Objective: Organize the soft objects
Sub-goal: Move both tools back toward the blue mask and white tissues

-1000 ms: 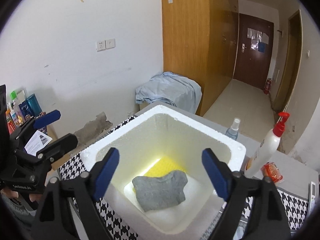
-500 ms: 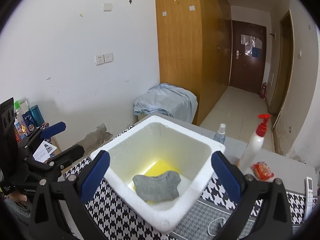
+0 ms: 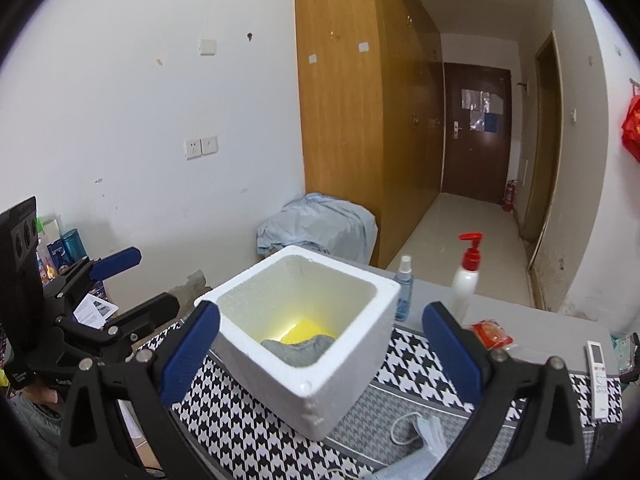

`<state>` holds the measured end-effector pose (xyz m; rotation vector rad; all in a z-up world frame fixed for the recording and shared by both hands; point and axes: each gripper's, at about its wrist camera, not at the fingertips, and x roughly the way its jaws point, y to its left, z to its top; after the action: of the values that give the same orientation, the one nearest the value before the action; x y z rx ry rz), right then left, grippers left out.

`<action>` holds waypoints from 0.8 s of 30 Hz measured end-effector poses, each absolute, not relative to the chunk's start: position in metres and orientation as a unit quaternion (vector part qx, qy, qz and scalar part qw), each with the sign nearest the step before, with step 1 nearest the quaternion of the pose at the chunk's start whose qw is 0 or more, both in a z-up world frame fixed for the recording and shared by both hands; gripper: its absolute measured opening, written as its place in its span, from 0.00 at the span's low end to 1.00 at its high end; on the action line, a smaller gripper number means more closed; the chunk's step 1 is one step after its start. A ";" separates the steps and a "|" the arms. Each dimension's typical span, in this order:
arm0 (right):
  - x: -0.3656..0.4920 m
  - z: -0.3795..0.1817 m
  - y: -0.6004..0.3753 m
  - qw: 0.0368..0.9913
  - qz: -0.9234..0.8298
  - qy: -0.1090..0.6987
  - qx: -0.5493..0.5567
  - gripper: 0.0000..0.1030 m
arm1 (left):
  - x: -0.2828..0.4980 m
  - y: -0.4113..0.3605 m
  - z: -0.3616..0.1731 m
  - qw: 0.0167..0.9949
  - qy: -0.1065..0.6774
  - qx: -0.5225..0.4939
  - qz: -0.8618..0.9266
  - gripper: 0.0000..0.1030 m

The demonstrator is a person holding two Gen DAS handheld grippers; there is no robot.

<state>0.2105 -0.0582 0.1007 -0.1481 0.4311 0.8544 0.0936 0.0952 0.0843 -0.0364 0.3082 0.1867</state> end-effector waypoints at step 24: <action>0.156 0.090 -0.143 0.928 0.343 0.140 -0.052 1.00 | 0.064 0.035 0.087 0.996 0.083 -0.009 0.039 0.99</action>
<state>0.1564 -0.1427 0.0896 -0.1057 0.2873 0.7022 0.0644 0.0353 0.0869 -0.0185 0.1670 0.0777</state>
